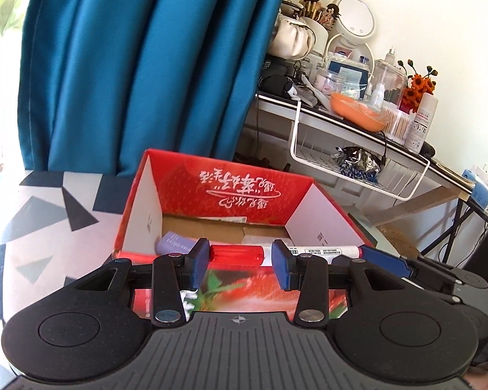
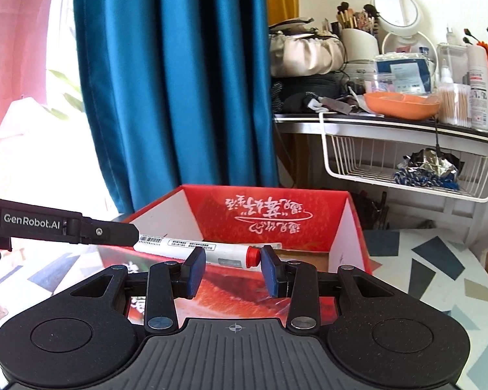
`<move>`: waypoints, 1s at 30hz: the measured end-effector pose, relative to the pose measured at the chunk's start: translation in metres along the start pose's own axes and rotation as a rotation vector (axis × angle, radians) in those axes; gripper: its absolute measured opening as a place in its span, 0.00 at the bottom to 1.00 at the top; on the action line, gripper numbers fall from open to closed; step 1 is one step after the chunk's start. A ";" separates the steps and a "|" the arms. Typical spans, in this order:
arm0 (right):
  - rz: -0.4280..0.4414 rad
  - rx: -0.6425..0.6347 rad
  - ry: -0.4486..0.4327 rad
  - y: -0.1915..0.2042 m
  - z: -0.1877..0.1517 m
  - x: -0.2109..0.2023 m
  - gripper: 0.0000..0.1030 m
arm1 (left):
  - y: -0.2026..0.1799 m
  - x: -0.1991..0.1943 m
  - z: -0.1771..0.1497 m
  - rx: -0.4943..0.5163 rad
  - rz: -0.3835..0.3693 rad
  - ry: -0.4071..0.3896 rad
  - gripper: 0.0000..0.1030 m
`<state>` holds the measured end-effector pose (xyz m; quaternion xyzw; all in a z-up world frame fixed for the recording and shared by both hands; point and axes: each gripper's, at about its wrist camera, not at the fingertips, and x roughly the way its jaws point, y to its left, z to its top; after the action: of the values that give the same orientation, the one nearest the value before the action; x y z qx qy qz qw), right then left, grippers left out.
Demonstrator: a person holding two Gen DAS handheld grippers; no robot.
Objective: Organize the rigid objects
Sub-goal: 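Carry the marker into the red box and open the left tool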
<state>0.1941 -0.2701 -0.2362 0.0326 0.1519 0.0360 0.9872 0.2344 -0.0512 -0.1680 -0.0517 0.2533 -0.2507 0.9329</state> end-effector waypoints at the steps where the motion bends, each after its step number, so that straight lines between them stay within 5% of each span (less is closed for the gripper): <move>1: -0.003 -0.003 0.000 -0.001 0.000 0.002 0.34 | -0.001 0.003 0.002 0.002 0.002 0.002 0.43; 17: -0.003 0.053 0.003 -0.032 -0.002 0.043 0.34 | -0.008 0.057 0.016 0.034 0.041 0.115 0.43; 30: 0.011 0.051 0.026 -0.033 -0.002 0.054 0.41 | -0.013 0.063 0.016 0.048 0.063 0.137 0.44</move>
<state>0.2473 -0.2984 -0.2569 0.0581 0.1653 0.0377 0.9838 0.2839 -0.0940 -0.1794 -0.0041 0.3119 -0.2301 0.9218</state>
